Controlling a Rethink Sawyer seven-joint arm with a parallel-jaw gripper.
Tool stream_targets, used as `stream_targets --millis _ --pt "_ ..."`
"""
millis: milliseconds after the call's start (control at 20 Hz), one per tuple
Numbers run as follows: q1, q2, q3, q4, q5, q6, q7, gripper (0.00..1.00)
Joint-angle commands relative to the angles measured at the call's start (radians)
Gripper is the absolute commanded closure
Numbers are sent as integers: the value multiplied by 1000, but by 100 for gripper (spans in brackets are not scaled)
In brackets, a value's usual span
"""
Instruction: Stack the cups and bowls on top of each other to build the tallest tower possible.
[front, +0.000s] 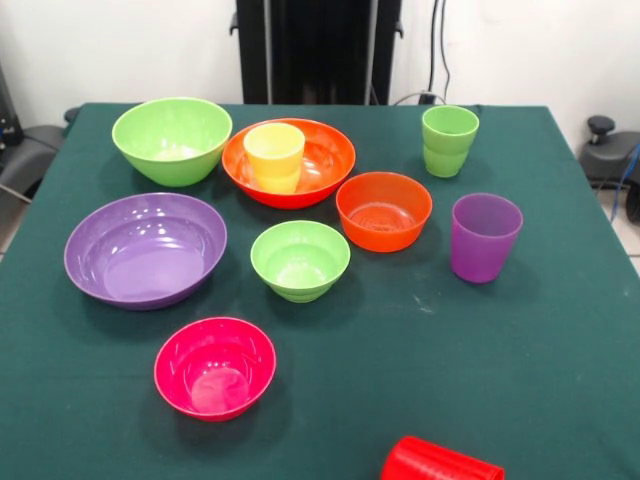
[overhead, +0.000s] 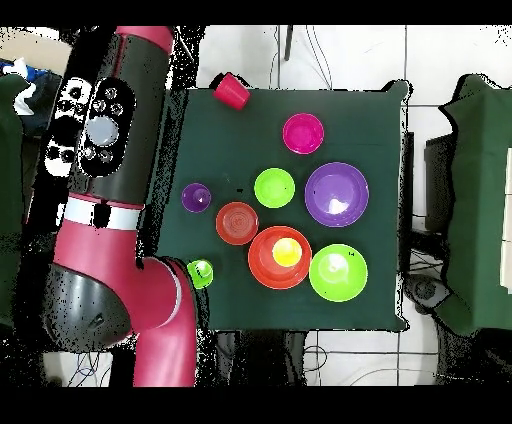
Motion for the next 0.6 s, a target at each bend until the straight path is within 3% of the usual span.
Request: stream_targets --millis 50,600 --pt "63 47 207 -18 -251 -54 -228 0" --pt "123 34 399 18 -446 -64 -198 0"
